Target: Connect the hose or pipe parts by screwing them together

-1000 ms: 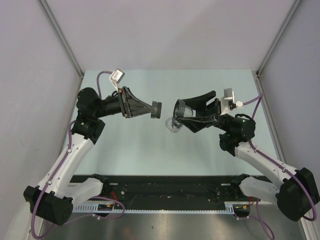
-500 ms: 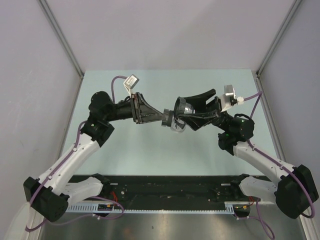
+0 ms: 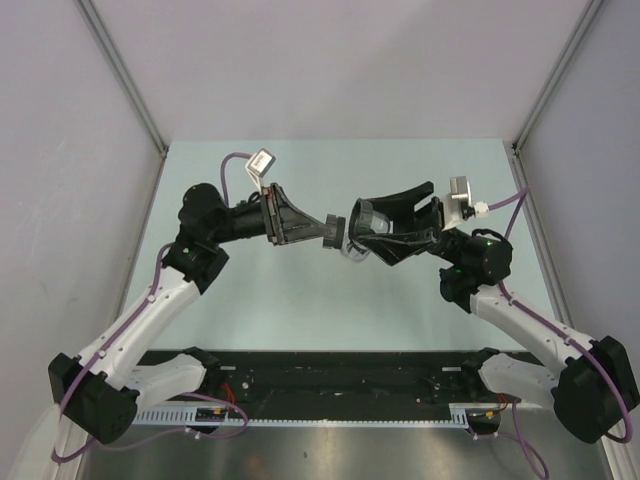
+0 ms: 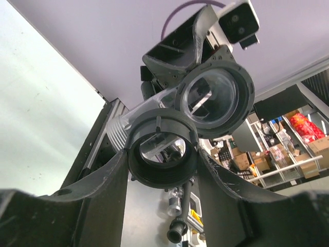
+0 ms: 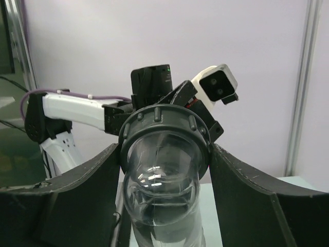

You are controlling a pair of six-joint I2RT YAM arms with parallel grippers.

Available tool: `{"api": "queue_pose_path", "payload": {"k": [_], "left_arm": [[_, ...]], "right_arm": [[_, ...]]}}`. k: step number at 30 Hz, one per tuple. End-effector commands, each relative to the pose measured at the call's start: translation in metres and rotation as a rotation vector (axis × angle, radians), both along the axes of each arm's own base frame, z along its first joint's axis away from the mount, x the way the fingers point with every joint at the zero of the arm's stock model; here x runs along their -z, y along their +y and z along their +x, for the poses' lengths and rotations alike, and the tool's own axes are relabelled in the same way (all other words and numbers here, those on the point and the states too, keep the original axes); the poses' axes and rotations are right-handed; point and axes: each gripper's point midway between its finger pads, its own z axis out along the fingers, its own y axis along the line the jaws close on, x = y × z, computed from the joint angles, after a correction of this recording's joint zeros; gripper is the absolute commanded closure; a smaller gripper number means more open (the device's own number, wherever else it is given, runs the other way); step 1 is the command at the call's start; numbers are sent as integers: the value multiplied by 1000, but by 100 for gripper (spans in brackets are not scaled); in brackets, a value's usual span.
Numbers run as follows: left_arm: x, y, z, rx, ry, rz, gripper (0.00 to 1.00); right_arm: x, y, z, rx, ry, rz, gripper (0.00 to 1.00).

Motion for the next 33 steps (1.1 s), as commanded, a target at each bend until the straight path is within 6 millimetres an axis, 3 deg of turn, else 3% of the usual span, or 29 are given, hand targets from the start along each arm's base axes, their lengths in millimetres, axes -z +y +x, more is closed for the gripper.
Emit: {"api": "queue_pose_path", "payload": {"k": [1,4,12,16,24,33], "left_arm": [[-33,9,0,-32,-98,-52,100],[-37,11,3,-44,-102,-57,100],[-46,11,-2,3,-39,-67,100],[-39,10,-5,31,31,-61,100],[-20,8,-6,58,113,-38,100],[-17,7,-6,70,134,-31,100]], "right_arm": [[0,-4,-4,107,-151,-65,52],[7,-3,-1,155,-173,-115,52],[20,10,-6,272,-430,-231,53],[21,13,-11,283,-535,-241,54],[16,14,-9,328,-587,-228,55],[13,18,-15,321,-616,-217,56]]}}
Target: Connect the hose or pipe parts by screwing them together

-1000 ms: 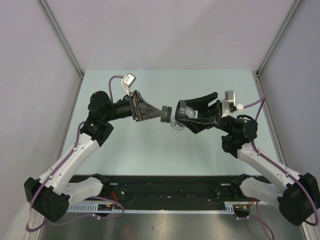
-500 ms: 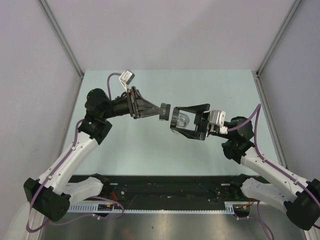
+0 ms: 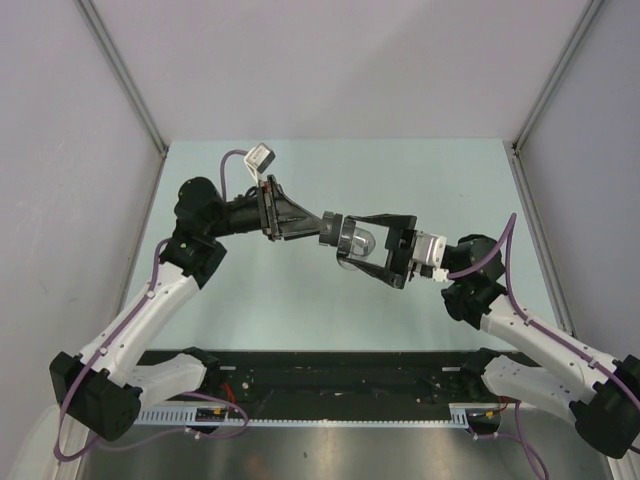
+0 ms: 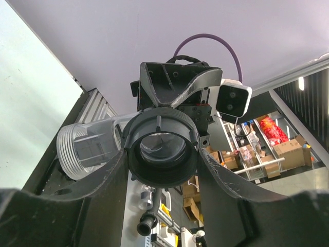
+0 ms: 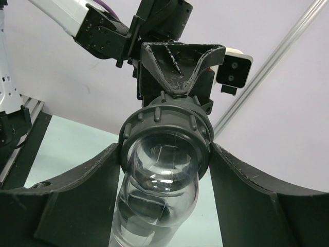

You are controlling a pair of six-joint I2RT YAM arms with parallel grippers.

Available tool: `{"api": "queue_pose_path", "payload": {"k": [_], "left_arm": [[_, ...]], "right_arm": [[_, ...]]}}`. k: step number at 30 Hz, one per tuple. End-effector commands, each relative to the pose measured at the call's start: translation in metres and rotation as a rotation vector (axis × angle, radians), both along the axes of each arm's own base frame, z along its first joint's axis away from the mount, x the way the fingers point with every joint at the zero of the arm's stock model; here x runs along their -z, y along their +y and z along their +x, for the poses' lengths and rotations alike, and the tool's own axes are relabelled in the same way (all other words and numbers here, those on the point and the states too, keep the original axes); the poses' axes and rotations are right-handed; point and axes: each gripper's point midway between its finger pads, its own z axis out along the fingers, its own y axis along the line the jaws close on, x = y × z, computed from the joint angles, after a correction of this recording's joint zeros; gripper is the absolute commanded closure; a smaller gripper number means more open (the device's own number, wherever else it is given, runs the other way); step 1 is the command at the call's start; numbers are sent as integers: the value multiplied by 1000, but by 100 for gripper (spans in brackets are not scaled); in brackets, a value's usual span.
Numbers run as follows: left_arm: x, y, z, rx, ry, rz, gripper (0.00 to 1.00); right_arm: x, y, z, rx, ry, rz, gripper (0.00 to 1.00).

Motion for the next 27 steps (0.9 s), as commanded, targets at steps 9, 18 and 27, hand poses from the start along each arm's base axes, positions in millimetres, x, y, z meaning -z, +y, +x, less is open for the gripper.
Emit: {"api": "queue_pose_path", "payload": {"k": [9,18,27], "left_arm": [[6,0,-8,46,29,9,100],[14,0,-8,50,34,29,100],[20,-6,-13,94,16,55,100]], "right_arm": [[-25,1,-4,24,-101,48,56],[-23,3,-1,32,-99,30,56],[-13,12,-3,-15,-78,-15,57]]}}
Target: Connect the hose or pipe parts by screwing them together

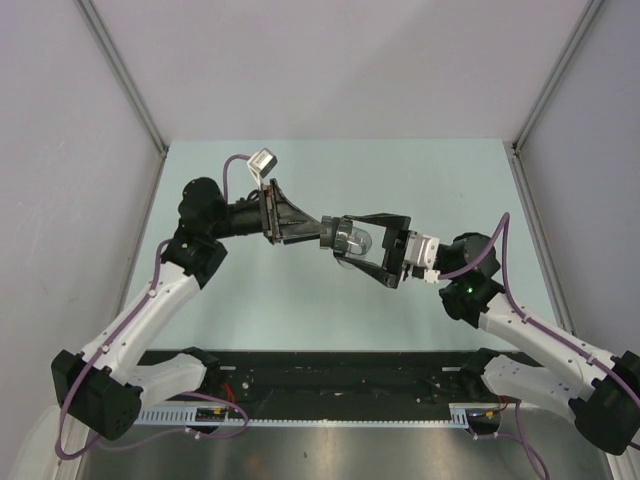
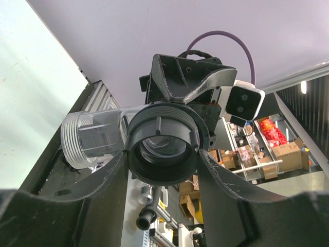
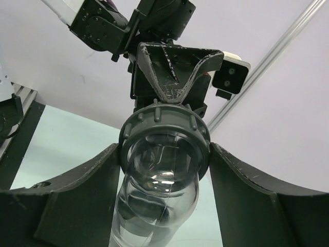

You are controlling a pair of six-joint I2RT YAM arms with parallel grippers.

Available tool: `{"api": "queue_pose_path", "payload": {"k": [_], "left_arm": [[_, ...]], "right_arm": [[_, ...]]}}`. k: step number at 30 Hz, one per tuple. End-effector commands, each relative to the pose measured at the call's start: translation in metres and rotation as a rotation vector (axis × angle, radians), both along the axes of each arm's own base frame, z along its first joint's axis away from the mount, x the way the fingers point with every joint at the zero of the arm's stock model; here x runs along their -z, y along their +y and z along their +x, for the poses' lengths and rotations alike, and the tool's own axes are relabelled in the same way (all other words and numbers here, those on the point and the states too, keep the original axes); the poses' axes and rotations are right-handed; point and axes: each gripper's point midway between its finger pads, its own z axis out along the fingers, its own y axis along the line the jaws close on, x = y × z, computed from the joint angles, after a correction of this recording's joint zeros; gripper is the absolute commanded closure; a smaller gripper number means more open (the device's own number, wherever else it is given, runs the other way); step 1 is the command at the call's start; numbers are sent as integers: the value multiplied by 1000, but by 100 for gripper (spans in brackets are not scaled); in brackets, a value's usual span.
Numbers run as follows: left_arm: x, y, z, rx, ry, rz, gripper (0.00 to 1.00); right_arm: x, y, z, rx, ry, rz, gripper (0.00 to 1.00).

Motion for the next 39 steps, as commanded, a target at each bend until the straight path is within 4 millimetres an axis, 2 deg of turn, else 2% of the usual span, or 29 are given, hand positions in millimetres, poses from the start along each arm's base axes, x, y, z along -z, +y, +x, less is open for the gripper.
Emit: {"api": "queue_pose_path", "payload": {"k": [1,7,14,22,26,32,39], "left_arm": [[4,-5,-14,87,-28,23,100],[8,-7,-12,113,-54,50,100],[1,-7,-11,150,-106,48,100],[8,-9,-8,189,-111,57,100],[4,-9,-9,191,-89,53,100],[-15,-5,-11,160,-52,8,100],[-30,6,-1,87,-74,-39,100]], "right_arm": [[-17,6,-7,-43,-40,3,56],[-11,5,-13,-64,-18,-31,58],[-5,-6,-15,-28,-16,-75,59],[-4,-4,-19,-84,9,-75,59],[-2,-1,-18,-99,39,-70,58],[-13,-2,-9,-70,48,-2,60],[-40,-12,11,-66,120,167,60]]}}
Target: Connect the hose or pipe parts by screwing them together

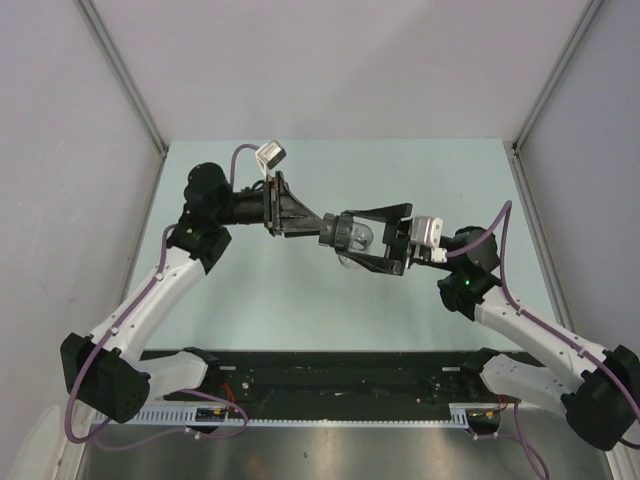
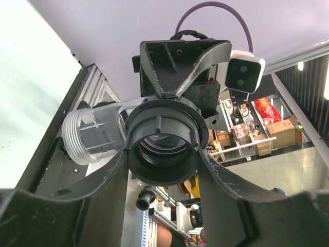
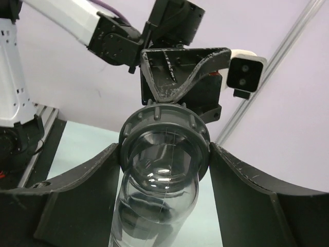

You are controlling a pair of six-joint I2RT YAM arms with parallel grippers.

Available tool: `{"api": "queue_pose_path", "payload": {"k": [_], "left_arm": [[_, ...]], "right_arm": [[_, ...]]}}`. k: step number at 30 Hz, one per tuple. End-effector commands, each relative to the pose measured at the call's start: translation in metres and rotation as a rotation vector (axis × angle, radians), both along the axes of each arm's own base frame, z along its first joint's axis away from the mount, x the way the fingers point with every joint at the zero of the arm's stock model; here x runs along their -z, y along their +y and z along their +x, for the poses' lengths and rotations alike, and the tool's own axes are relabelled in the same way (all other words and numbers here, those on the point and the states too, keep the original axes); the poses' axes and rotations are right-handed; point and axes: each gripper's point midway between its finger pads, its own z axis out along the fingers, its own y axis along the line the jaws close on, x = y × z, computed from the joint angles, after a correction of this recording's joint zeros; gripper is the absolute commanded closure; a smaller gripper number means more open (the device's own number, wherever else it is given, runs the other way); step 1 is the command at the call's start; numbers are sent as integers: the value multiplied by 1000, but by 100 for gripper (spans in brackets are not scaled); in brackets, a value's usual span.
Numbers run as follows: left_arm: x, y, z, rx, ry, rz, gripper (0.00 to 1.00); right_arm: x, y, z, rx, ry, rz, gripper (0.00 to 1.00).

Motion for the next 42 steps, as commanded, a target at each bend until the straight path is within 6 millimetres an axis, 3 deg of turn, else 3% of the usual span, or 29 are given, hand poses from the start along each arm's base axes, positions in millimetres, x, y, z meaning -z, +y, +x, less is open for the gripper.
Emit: {"api": "queue_pose_path", "payload": {"k": [1,5,9,19,26,33,42], "left_arm": [[-31,9,-4,-34,-69,-78,100],[-44,16,0,-90,-124,-111,100],[-43,16,2,-103,-140,-114,100],[-12,13,12,-108,-118,-76,100],[-16,16,21,-166,-156,-83,100],[-25,18,15,-163,-187,-96,100],[-17,18,14,-152,-183,-85,100]], "right_arm": [[-42,-12,8,-11,56,185,60],[-50,-14,12,-66,140,262,60],[-56,-13,5,-150,167,315,60],[-45,-8,2,-191,183,269,60],[-40,-6,7,-180,206,256,60],[-31,0,11,-187,243,232,60],[-22,5,20,-154,272,204,60]]}}
